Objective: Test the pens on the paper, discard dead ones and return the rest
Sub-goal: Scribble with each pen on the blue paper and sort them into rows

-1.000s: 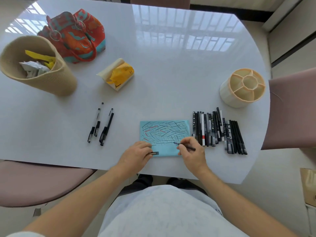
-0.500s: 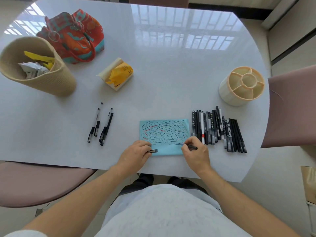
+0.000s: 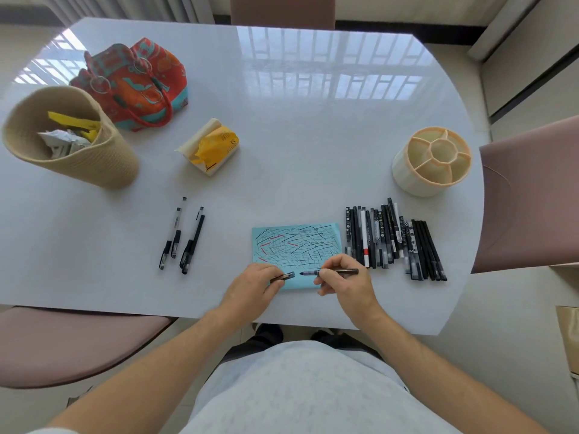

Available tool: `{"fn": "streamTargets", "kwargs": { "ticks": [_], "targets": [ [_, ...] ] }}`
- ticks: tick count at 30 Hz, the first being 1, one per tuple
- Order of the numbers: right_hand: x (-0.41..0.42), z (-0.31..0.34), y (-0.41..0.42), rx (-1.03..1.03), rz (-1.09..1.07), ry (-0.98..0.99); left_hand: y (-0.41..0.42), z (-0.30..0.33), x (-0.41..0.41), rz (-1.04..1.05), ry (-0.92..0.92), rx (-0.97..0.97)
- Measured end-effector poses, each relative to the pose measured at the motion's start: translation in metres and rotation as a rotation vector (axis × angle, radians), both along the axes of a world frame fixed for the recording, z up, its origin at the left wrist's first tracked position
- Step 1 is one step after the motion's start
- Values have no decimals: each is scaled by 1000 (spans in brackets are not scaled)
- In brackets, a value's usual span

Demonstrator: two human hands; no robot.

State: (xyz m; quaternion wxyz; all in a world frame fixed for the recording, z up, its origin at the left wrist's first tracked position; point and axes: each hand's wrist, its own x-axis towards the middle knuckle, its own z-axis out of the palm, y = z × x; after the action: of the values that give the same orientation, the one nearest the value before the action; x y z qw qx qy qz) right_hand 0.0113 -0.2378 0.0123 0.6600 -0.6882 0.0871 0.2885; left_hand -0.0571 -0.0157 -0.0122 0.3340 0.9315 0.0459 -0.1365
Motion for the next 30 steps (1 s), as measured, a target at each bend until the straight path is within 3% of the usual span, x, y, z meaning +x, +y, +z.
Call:
{"fn": "streamTargets", "kwargs": {
  "ticks": [11,18,24,27,30],
  "targets": [
    [-3,-4,0,13,60,71,-18,17,6,-66,-27,-21],
    [-9,-2,11,65,-101,105,-32,28,18,-86,-34,12],
    [27,1,-7,25,31,112,-35,30,31,-75,52,-91],
    [68,3,-30,-125,-22,91,-23,22,31,49,79,-139],
    [106,2,-62,-542,112,-64,4,8,17,147,104,-83]
  ]
}}
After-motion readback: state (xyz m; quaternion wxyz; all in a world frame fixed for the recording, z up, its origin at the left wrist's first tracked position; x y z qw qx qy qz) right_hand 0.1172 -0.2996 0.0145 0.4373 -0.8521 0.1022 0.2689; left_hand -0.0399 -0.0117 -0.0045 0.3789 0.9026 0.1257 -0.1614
